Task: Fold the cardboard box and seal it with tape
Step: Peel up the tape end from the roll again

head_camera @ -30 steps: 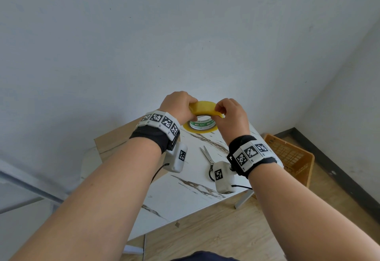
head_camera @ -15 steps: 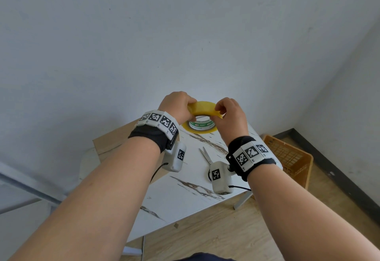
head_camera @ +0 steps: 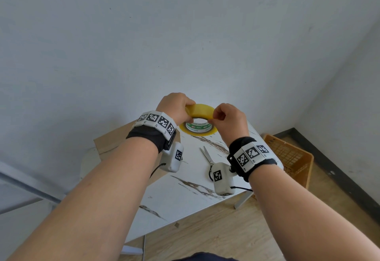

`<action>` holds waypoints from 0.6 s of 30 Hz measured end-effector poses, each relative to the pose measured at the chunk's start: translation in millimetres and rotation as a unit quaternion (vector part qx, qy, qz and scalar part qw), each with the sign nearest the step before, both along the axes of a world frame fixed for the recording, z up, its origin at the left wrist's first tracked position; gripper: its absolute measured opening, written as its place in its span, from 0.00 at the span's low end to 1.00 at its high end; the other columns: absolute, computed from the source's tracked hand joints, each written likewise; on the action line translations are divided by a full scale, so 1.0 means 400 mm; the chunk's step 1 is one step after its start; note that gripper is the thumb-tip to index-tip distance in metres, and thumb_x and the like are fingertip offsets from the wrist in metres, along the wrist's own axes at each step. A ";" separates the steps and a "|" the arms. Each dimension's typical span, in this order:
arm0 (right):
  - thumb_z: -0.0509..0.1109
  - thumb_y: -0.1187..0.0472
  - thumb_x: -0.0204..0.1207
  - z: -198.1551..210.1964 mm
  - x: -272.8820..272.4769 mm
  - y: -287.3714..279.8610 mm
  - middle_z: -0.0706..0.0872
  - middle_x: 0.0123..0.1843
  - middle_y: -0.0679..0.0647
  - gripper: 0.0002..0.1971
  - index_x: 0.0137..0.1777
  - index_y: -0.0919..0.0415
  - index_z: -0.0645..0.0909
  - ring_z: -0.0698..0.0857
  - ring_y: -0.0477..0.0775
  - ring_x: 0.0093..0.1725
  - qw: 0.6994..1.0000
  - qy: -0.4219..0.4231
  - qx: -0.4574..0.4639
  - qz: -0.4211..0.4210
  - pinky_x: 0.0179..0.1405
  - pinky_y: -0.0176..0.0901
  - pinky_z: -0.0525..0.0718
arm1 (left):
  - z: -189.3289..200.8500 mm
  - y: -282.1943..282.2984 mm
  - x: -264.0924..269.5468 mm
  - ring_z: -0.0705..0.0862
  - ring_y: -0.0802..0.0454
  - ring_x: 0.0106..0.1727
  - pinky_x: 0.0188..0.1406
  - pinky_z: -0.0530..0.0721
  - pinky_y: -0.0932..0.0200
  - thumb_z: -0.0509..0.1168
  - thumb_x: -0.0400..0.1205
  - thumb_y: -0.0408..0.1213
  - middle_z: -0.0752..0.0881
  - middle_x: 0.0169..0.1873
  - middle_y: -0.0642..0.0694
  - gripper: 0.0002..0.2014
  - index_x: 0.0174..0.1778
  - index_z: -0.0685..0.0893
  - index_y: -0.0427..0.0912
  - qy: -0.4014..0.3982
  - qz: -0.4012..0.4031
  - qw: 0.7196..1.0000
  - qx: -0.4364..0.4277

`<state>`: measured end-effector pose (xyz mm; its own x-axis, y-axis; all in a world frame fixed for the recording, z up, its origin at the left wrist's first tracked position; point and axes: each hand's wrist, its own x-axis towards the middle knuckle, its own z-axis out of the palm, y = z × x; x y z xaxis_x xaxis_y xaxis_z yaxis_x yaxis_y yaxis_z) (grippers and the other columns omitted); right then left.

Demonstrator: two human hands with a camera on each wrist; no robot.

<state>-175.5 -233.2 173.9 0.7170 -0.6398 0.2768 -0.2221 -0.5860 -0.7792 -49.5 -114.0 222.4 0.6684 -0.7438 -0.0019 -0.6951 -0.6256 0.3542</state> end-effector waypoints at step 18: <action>0.78 0.64 0.67 0.015 0.003 0.005 0.79 0.50 0.50 0.14 0.49 0.55 0.78 0.78 0.49 0.49 0.999 -0.026 -0.019 0.007 0.41 0.29 0.72 | -0.043 0.004 0.020 0.82 0.45 0.62 0.62 0.78 0.55 0.79 0.67 0.36 0.84 0.63 0.47 0.29 0.66 0.83 0.48 0.078 0.036 0.993 -0.081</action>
<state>-174.2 -231.1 179.9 0.7092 -0.6187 0.3380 -0.1731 -0.6175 -0.7673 -41.3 -112.4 205.2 0.7208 -0.6931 0.0067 -0.5795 -0.5973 0.5544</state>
